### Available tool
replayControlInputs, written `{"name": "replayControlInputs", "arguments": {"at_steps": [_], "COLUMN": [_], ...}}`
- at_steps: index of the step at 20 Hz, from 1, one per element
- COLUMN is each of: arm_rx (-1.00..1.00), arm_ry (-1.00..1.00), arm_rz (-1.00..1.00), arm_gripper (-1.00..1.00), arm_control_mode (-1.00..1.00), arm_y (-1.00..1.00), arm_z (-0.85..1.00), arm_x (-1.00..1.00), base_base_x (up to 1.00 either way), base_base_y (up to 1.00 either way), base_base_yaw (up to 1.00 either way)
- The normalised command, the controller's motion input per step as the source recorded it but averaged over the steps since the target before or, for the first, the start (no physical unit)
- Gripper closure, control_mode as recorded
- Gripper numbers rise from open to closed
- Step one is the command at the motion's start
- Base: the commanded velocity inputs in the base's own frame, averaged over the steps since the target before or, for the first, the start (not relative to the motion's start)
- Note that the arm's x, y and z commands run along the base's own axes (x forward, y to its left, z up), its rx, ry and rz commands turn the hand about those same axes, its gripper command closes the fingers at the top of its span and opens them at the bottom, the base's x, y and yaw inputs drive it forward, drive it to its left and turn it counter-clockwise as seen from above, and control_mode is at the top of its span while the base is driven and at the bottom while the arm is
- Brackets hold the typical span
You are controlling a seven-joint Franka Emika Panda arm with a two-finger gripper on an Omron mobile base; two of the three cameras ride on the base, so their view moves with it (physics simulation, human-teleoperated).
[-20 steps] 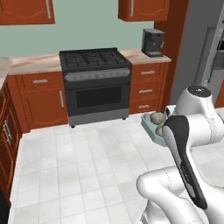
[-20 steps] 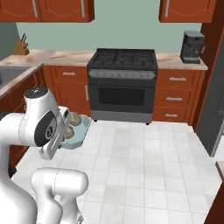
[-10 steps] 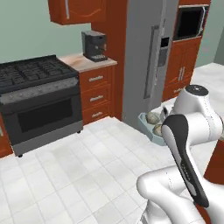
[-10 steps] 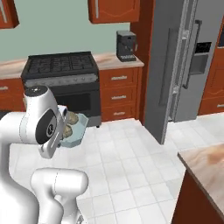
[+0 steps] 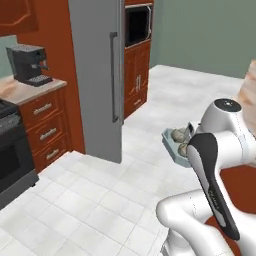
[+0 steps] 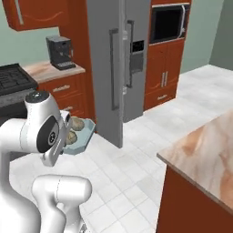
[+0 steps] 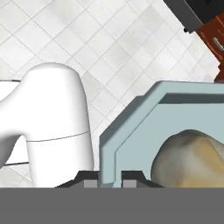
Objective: Place two dumplings into each of the tupperware containers and then place the containers in the fridge.
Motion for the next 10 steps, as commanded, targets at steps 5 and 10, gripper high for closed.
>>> {"name": "replayControlInputs", "arguments": {"at_steps": [5,10], "arm_rx": [0.00,0.00], "arm_ry": [0.00,0.00], "arm_rz": [0.00,0.00], "arm_gripper": [1.00,1.00], "arm_control_mode": [1.00,1.00], "arm_y": [0.00,0.00], "arm_z": [0.00,0.00], "arm_x": [0.00,0.00], "base_base_x": [0.96,0.85], "base_base_y": [0.68,0.69], "base_base_yaw": [-0.61,-0.65]}}
